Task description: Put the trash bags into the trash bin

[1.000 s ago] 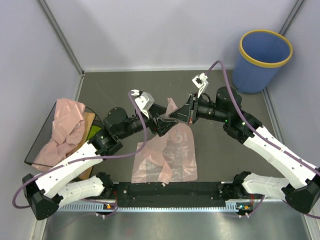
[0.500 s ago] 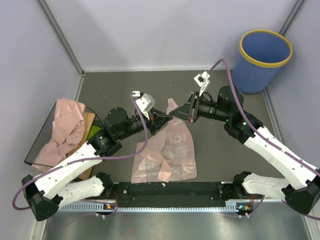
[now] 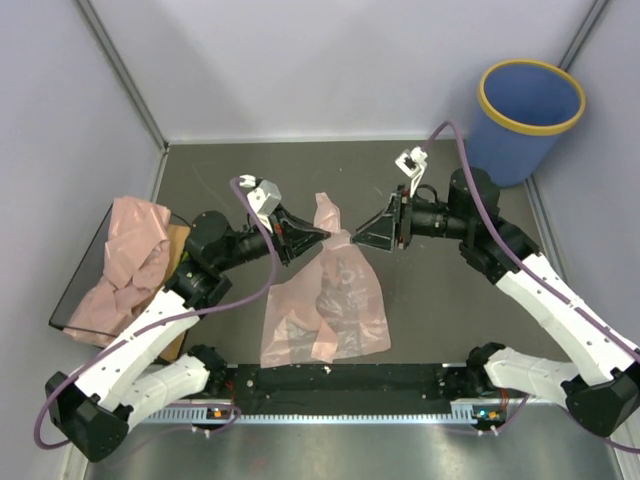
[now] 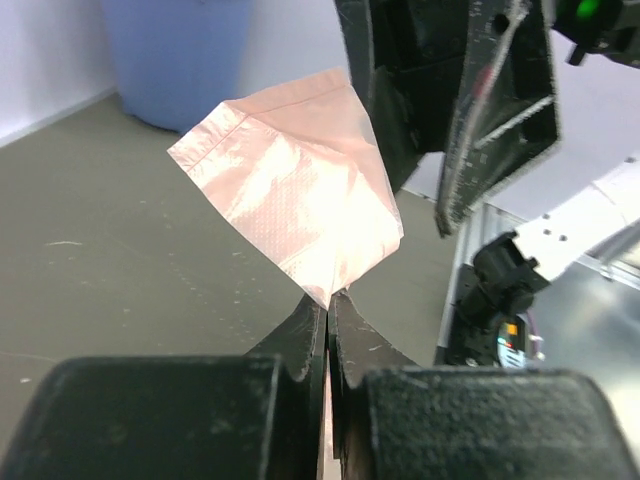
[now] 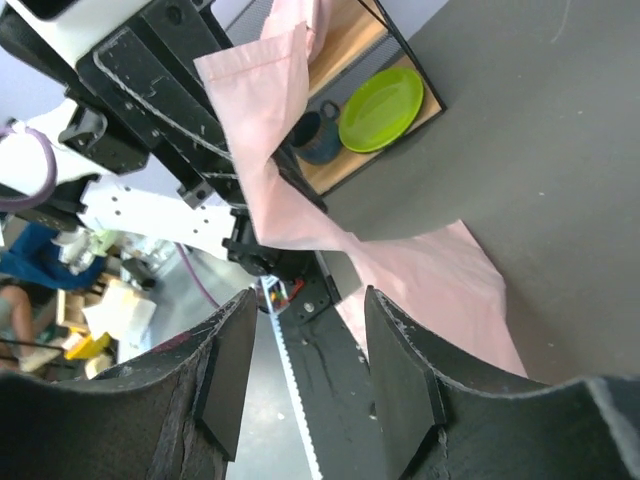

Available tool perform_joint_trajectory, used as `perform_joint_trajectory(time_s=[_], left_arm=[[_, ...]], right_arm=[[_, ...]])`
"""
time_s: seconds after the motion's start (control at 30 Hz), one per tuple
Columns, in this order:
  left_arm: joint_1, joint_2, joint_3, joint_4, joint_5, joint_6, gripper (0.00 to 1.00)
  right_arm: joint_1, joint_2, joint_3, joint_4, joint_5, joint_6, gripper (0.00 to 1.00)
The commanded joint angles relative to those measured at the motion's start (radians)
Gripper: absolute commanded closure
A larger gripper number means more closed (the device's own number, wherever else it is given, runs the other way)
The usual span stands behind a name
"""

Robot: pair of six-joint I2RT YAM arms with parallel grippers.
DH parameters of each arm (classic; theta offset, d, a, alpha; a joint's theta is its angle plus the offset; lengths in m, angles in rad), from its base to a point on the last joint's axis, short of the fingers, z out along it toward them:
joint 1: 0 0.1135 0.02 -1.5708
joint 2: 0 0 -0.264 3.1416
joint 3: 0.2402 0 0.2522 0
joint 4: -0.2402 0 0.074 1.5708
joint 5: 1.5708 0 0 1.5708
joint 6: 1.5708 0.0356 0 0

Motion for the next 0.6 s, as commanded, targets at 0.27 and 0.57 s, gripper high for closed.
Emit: perform_joint_trajectory(time_s=[0.27,0.57], left_arm=[[0.013,0.001,-0.005,0.180,0.267,-0.201,1.00],[0.023,0.007,0.005,0.169,0.248,-0.213,1.00]], right_arm=[[-0.015,-0.072,0.037,-0.038,-0.086,-0.348,0.62],[-0.006,-0.132,-0.004,-0.087,-0.095,-0.395,0.70]])
